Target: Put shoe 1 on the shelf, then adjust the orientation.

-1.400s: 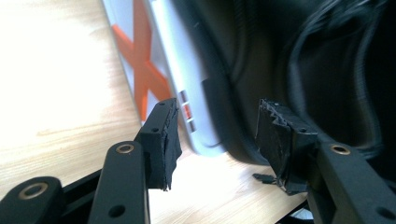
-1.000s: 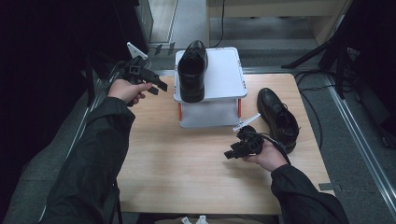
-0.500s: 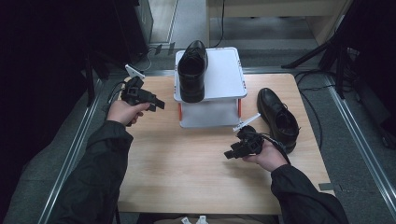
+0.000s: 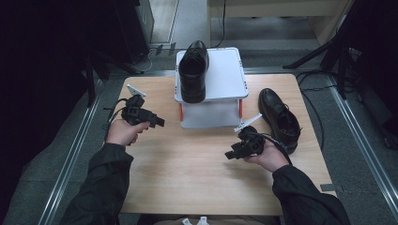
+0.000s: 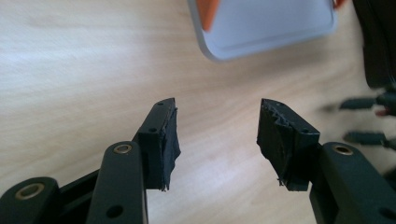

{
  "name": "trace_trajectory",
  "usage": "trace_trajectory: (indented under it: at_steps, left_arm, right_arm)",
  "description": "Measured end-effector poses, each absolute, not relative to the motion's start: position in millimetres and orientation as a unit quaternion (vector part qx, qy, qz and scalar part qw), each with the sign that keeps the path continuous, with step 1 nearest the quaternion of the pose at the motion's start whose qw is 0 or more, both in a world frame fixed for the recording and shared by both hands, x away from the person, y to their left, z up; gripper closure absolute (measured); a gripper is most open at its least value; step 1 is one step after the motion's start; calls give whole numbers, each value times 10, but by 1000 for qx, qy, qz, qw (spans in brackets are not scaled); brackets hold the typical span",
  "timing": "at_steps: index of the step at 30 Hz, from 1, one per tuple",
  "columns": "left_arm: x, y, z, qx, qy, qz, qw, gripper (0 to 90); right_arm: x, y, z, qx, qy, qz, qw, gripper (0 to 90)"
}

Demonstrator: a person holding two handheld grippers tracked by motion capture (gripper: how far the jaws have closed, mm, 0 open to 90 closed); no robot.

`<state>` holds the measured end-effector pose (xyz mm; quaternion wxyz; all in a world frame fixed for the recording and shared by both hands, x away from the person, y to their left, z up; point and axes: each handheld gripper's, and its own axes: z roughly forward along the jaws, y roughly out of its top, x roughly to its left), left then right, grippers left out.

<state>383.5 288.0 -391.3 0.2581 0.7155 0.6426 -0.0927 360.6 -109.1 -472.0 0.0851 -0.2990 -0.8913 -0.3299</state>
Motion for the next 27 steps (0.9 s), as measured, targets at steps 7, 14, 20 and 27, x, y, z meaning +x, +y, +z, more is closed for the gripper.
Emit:
trace_trajectory:
  at_steps: [7,14,20,27]
  left_arm:
    - [3684,2822,-4062,725,629,-97,263,474]
    - [3580,2821,-4193,730,624,-95,261,475]
    - [3491,2866,-4244,728,621,-91,276,473]
    - [3448,2907,-4283,732,617,-83,279,466]
  right_arm:
    - [3608,-1094,-4725,-300,-892,-329,85,488]
    - [3610,-1094,-4725,-300,-891,-329,85,488]
    - [3621,-1108,-4709,-305,-889,-332,87,487]
    - [3633,-1162,-4676,-306,-886,-338,83,487]
